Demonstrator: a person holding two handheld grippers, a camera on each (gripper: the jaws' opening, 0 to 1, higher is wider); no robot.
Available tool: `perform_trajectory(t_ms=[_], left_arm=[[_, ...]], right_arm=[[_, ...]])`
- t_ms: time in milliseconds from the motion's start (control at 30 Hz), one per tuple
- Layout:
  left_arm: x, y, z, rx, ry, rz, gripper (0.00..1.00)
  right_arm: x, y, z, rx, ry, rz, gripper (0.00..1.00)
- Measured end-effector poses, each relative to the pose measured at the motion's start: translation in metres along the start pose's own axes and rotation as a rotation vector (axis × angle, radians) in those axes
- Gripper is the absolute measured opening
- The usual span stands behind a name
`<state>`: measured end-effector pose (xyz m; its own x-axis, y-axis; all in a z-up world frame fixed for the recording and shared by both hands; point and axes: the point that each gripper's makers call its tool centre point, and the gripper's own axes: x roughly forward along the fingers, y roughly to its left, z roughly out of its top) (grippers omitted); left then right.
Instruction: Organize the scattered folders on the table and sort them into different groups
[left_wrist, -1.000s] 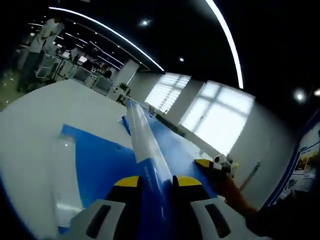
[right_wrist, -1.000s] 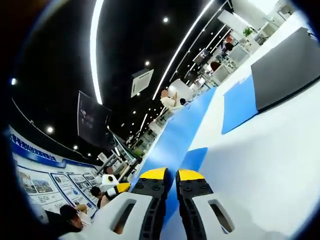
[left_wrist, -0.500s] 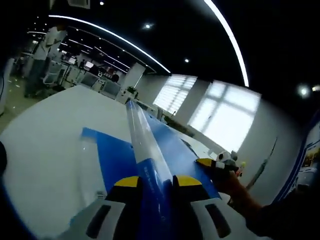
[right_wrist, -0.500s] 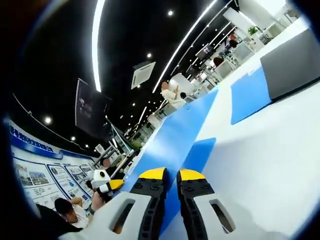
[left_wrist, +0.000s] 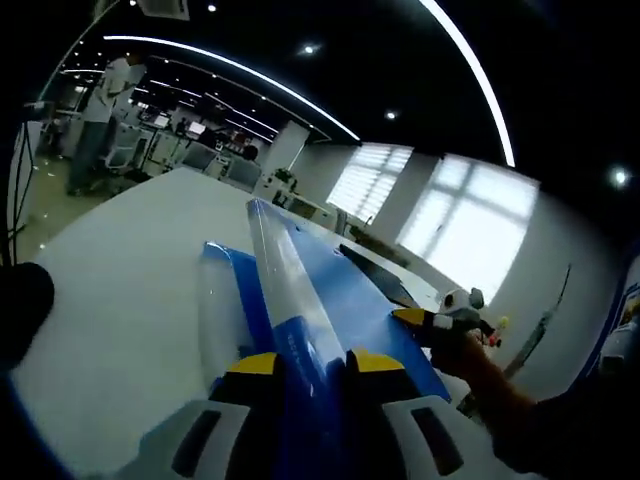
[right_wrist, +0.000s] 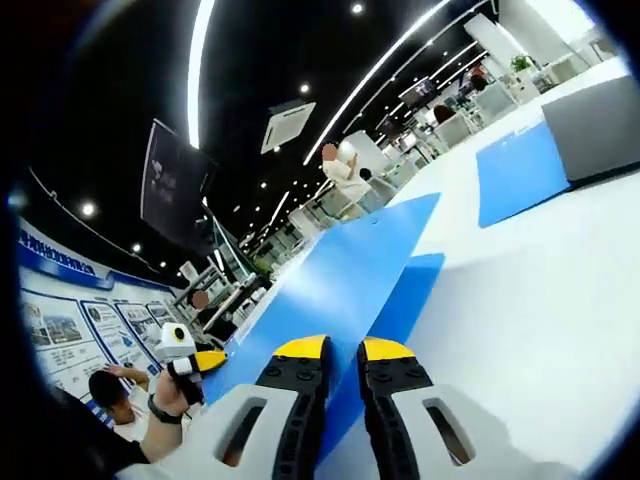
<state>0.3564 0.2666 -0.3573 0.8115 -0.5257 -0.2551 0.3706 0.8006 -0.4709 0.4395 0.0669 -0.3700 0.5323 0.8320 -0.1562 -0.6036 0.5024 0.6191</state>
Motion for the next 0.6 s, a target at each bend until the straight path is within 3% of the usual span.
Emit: perform_trajectory(t_ms=[233,467,600], left_arm=[[-0.002,0.01,-0.008,0.022,0.03,0.038,0.28],[-0.003,0.021,-0.014,0.016,0.031,0.058,0.28],[0.0,0.025,-0.023,0.056,0.061,0.091,0.28]], right_arm=[[0.009,-0.006,-0.014,-0.015,0.033,-0.026,0.14],[0.013,-0.004,-0.02,-0.091,0.064,-0.053,0.17],[0.013,-0.006,-0.025,-0.15,0.079,-0.081,0.19]])
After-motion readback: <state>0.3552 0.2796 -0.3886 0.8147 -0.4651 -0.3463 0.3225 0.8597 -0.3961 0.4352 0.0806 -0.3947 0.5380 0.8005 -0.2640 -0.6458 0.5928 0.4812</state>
